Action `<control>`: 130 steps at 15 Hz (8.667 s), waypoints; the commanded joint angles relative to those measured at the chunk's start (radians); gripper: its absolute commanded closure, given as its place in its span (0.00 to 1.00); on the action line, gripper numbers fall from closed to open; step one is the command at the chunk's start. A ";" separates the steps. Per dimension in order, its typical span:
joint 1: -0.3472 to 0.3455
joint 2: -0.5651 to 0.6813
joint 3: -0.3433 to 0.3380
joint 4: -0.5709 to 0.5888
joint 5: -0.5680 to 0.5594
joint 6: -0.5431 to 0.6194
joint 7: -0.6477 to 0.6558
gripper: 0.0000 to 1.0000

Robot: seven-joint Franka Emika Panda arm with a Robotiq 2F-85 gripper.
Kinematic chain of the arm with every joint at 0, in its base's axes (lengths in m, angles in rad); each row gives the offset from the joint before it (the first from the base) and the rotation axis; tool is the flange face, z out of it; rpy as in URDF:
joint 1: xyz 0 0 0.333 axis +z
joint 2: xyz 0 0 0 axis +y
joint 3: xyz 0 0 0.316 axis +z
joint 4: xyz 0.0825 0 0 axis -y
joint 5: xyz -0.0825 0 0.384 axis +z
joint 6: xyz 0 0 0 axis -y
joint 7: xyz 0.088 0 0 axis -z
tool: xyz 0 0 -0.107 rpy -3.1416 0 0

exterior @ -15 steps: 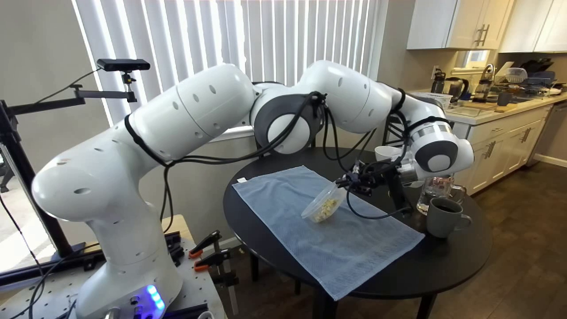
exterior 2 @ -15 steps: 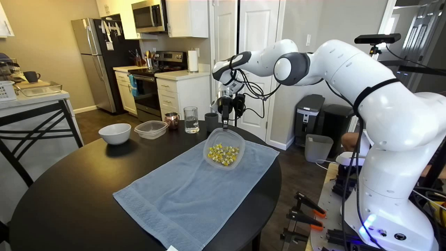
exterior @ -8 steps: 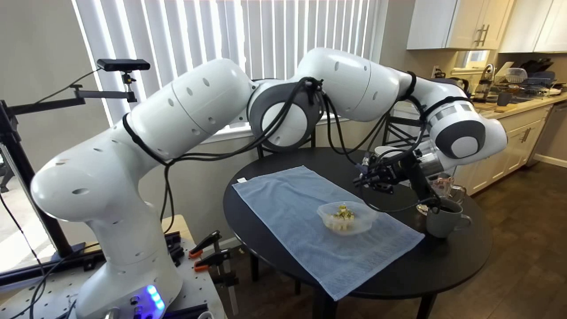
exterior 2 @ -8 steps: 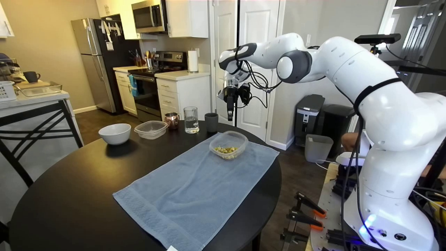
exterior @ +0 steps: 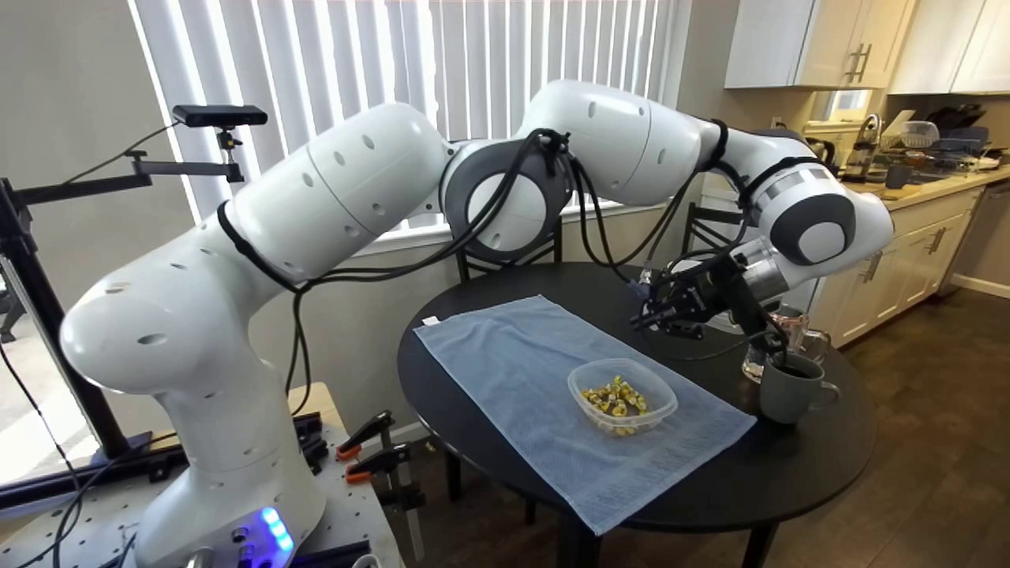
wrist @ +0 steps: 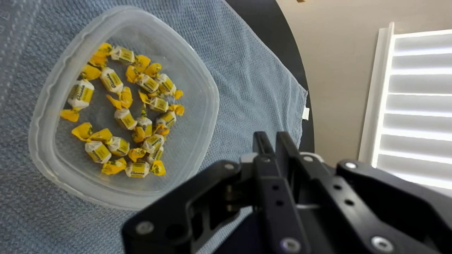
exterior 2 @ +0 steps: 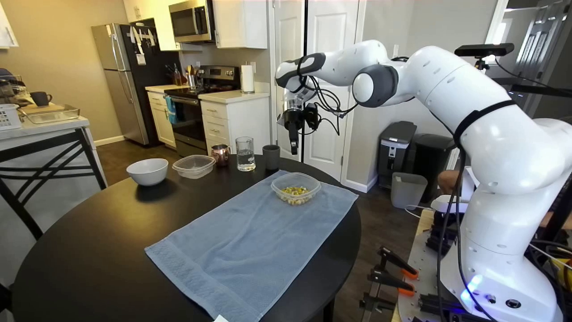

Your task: Pour the contents of the lunchbox onto the blue towel on the table

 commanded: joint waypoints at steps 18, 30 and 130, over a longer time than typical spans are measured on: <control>0.057 0.216 -0.128 0.103 -0.331 -0.154 0.266 0.00; 0.002 0.242 -0.102 0.187 -0.188 0.044 0.355 0.00; 0.584 -0.059 -0.161 0.119 -0.774 0.291 -0.013 0.95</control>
